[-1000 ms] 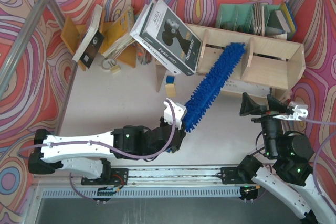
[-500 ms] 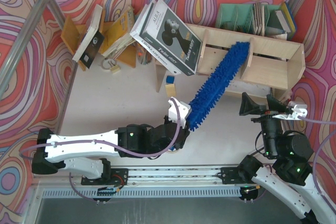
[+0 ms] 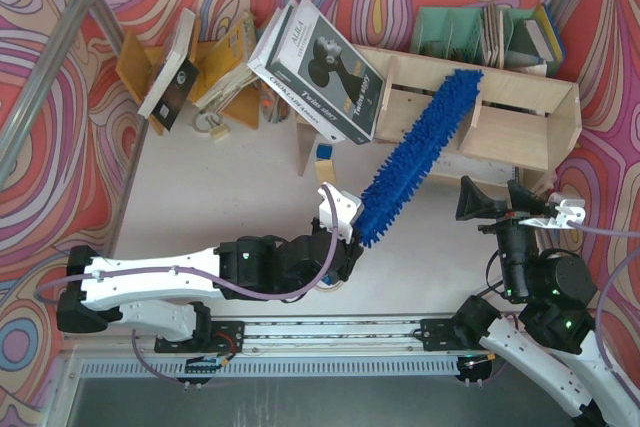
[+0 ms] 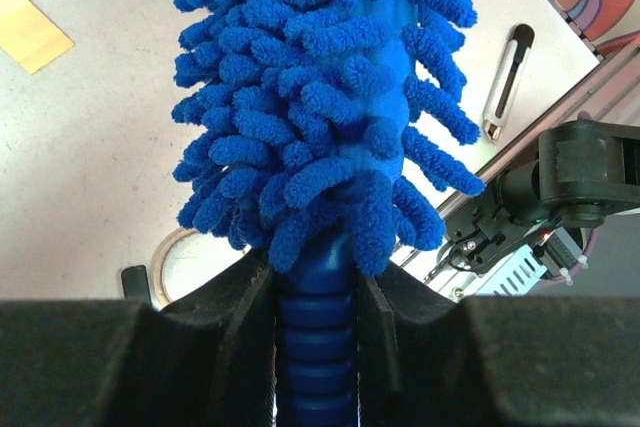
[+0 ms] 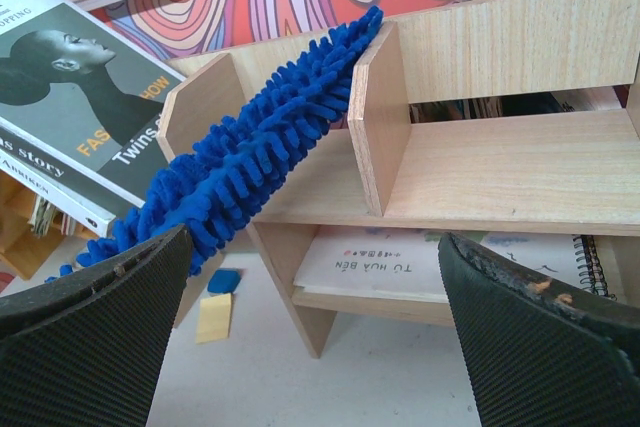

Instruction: Dust the bookshelf with a duster

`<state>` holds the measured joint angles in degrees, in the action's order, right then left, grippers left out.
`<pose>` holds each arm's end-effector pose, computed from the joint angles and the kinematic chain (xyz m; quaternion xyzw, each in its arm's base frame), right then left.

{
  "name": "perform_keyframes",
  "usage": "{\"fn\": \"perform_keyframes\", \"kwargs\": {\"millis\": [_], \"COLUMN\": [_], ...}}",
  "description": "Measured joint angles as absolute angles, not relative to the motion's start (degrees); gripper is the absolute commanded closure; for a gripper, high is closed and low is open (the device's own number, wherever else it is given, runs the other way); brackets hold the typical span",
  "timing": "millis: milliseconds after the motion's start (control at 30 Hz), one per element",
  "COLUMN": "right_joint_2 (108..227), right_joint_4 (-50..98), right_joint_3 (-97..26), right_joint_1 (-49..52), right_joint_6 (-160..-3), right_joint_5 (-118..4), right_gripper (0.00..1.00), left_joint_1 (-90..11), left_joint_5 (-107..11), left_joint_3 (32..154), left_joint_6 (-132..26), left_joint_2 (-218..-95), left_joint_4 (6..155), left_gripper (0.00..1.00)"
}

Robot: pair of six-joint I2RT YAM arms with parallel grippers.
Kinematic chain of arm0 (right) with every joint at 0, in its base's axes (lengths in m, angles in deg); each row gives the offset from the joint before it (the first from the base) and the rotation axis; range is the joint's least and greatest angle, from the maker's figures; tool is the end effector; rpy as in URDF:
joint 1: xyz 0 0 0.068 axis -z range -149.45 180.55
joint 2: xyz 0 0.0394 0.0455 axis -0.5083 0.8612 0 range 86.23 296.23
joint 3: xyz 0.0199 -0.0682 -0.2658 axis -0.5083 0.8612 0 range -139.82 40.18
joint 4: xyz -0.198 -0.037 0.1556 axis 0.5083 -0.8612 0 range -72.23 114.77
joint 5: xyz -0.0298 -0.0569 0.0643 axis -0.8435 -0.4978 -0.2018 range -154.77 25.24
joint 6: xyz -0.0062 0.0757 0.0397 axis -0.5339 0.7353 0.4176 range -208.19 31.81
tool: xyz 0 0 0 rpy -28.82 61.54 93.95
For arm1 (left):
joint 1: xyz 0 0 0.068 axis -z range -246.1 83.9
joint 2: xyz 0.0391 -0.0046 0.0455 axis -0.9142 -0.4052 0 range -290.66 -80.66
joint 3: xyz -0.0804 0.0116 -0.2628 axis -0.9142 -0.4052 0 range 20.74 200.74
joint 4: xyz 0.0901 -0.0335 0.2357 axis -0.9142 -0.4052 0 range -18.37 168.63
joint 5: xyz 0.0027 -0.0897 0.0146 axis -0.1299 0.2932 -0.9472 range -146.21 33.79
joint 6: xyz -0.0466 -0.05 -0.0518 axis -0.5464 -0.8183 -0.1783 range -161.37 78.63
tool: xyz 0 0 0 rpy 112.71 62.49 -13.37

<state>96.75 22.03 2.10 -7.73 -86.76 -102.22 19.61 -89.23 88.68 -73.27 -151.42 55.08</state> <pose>0.0776 0.0027 0.3815 0.0954 0.5694 0.1084 0.8093 0.0632 -0.2918 0.3522 0.2351 0.7943 -0.3073 0.4684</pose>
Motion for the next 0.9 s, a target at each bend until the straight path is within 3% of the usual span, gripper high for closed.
{"fn": "perform_keyframes", "kwargs": {"millis": [900], "right_joint_2": [97.2], "right_joint_4": [22.0], "right_joint_3": [2.1], "right_joint_1": [-7.7], "right_joint_6": [-86.8], "right_joint_5": [-102.2], "right_gripper": [0.01], "left_joint_1": [17.6], "left_joint_5": [-91.3], "left_joint_3": [87.2], "left_joint_6": [-75.2], "left_joint_2": [-150.1], "left_joint_4": [51.8], "left_gripper": [1.0]}}
